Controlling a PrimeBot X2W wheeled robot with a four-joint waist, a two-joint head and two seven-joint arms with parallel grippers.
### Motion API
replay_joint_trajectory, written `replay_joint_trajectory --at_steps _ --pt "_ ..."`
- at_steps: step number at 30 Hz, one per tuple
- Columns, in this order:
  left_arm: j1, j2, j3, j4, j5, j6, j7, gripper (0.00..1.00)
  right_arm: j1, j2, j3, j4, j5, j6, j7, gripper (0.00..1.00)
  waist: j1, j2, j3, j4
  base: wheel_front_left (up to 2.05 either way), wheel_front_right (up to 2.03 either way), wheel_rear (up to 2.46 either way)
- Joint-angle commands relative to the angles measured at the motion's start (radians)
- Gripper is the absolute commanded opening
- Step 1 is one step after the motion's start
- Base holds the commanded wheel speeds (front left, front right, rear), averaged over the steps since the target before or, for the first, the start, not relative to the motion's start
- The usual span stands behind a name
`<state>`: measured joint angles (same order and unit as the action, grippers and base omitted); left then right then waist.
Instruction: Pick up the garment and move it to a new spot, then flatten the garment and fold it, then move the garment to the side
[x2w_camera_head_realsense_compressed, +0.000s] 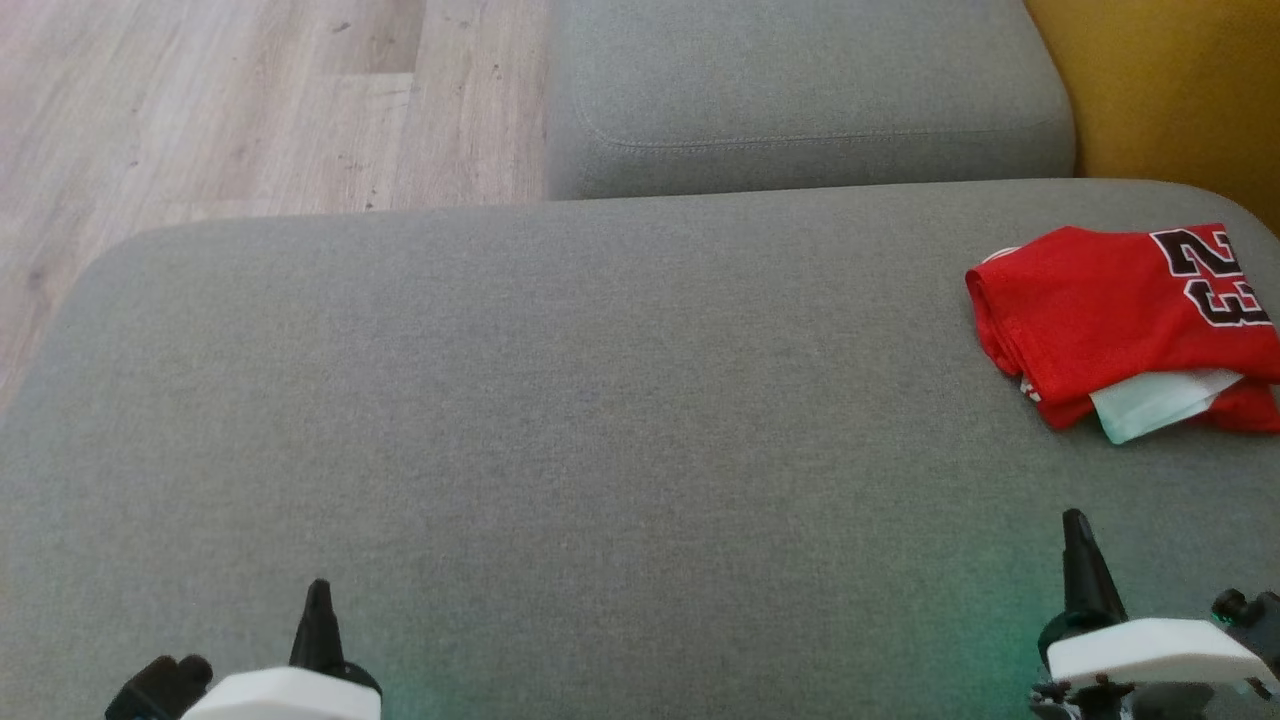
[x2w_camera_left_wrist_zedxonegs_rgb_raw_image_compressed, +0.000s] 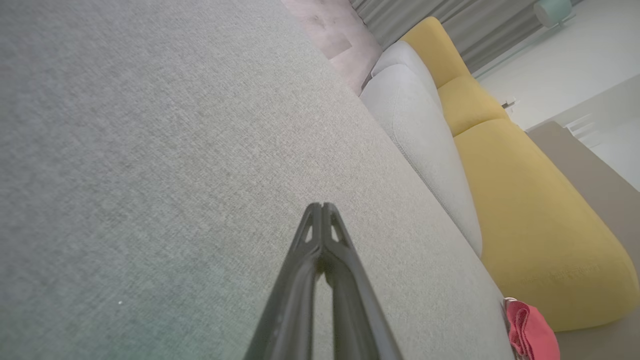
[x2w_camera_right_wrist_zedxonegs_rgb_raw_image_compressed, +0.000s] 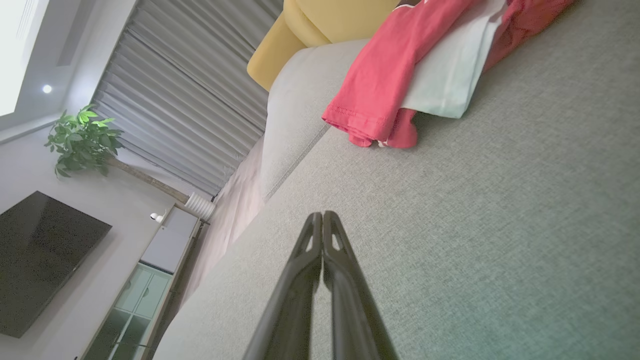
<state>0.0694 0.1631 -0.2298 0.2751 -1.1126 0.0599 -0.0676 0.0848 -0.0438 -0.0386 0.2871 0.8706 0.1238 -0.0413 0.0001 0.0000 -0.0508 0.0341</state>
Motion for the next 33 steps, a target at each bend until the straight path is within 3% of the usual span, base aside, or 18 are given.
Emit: replay_joint_trajectory --at_steps 1,33 --pt "-0.061 -0.002 0.038 -0.029 -0.023 -0.012 0.006 0.00 -0.056 -0.009 0.003 -0.036 0.034 0.004 0.009 0.00 -0.0001 0.0000 0.001 -0.001 0.00 0.00 0.00" --pt "-0.119 -0.055 0.188 -0.029 -0.261 -0.101 0.091 0.00 -0.124 -0.011 -0.033 -0.039 0.389 0.005 0.079 0.00 -0.0001 0.0000 0.028 -0.017 0.00 0.00 0.00"
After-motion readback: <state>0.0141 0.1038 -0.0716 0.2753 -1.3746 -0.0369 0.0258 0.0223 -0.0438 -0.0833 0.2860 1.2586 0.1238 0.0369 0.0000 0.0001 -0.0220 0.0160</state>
